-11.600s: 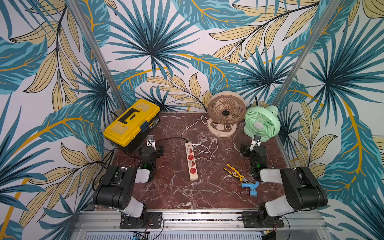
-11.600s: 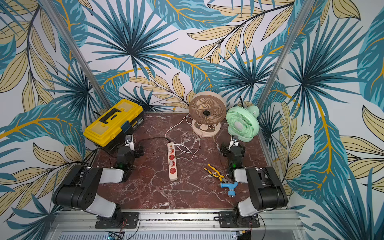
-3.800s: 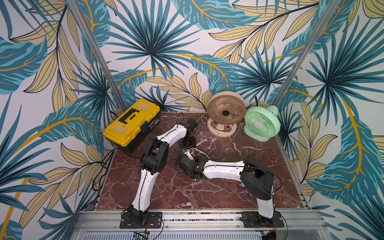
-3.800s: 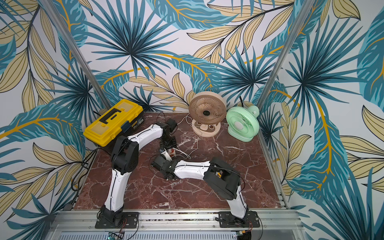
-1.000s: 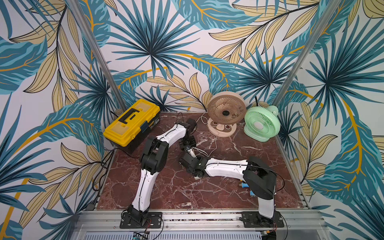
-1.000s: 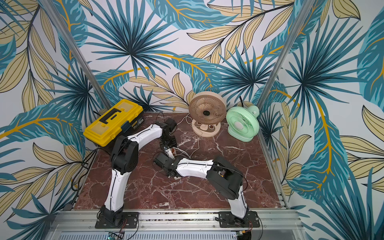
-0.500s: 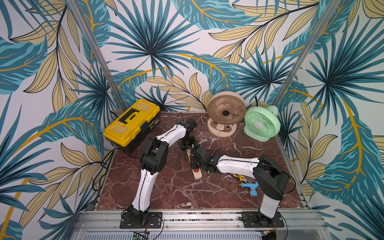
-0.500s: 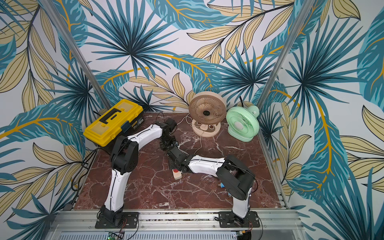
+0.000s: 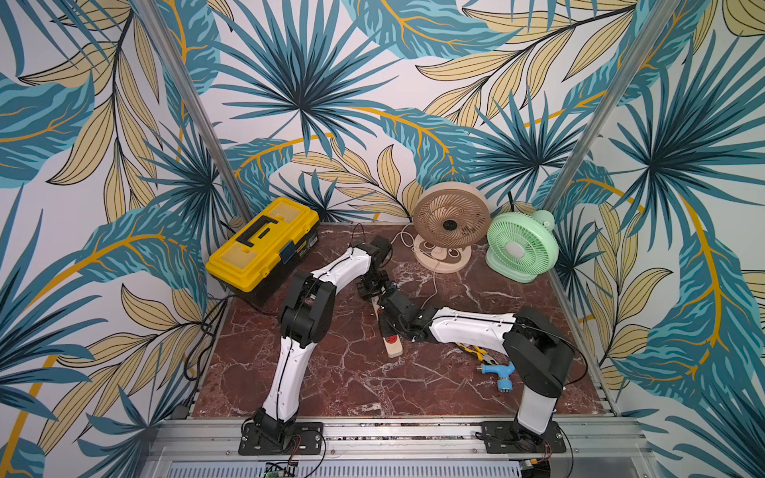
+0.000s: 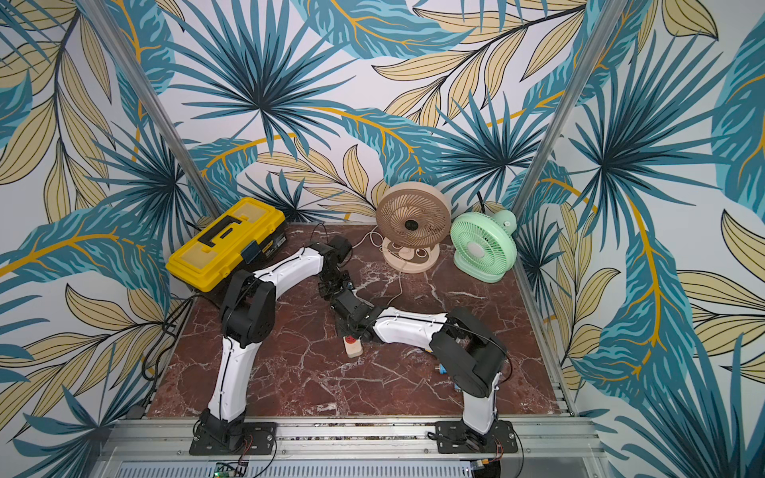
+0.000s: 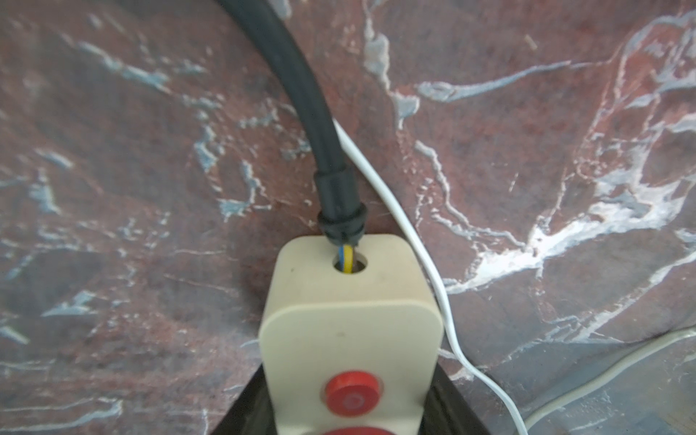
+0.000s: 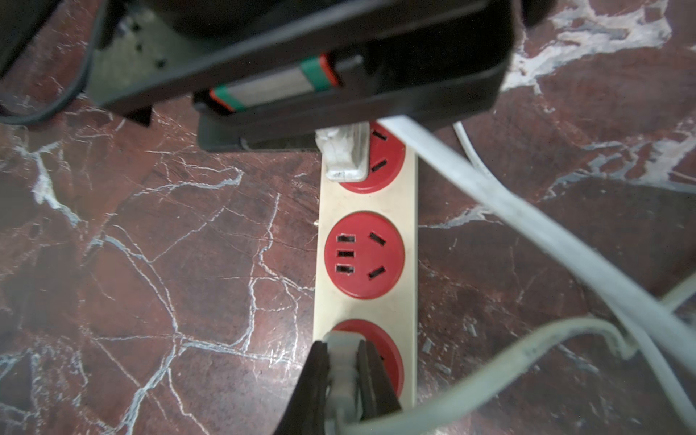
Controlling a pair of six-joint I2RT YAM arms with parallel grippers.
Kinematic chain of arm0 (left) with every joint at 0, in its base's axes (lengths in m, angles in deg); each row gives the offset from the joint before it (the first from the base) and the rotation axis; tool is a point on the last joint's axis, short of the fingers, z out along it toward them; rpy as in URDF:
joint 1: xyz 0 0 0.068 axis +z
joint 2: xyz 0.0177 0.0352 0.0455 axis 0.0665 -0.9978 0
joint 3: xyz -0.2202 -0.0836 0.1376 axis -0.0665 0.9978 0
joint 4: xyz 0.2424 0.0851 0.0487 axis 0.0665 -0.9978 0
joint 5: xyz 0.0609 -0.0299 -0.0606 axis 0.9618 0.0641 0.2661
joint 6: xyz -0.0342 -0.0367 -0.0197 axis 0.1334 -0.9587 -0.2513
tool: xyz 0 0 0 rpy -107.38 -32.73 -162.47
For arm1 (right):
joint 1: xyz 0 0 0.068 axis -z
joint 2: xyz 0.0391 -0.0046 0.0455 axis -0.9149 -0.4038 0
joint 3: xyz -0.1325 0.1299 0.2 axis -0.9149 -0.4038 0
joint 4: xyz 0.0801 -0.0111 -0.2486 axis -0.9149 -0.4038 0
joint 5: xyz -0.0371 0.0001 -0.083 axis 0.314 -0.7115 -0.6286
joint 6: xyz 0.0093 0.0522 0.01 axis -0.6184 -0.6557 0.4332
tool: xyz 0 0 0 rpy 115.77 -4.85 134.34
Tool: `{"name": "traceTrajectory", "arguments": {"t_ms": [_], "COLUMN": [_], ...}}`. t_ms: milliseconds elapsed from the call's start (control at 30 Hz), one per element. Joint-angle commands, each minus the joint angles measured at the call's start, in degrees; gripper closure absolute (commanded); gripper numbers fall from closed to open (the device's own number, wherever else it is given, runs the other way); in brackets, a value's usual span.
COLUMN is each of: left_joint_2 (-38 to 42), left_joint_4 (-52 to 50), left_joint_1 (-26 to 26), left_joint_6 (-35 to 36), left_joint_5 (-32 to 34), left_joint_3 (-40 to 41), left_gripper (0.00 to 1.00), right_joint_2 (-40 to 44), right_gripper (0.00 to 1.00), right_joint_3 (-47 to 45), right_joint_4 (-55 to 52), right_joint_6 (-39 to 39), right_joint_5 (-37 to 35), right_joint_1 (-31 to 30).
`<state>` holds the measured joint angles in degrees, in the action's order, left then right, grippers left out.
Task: Unplug the desk fan from the power strip
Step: Remove the plug from the socket.
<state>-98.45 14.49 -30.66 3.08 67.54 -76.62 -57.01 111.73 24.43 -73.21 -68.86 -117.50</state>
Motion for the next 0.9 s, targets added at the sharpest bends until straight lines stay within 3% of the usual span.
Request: {"name": "traceTrajectory", "arguments": {"t_ms": [0, 433, 867], "left_joint_2": [-6.5, -6.5, -6.5], "left_joint_4": [1.4, 1.4, 2.0], "left_joint_1": [0.8, 1.1, 1.1], "left_joint_6": [3.6, 3.8, 3.6], "left_joint_5": [1.9, 1.6, 1.5], "left_joint_3": [3.4, 3.3, 4.2], "left_gripper": [1.0, 1.0, 1.0], "right_joint_2": [-2.4, -8.6, -9.3], "right_gripper": [1.0, 1.0, 1.0], "right_joint_3": [2.8, 14.2, 15.1], "right_joint_4": [-9.2, -18.3, -19.4], "right_joint_6": [2.7, 10.5, 11.0], "right_joint_5": [-9.4, -26.8, -29.4], "right_joint_1": [-1.1, -10.5, -11.9]}}
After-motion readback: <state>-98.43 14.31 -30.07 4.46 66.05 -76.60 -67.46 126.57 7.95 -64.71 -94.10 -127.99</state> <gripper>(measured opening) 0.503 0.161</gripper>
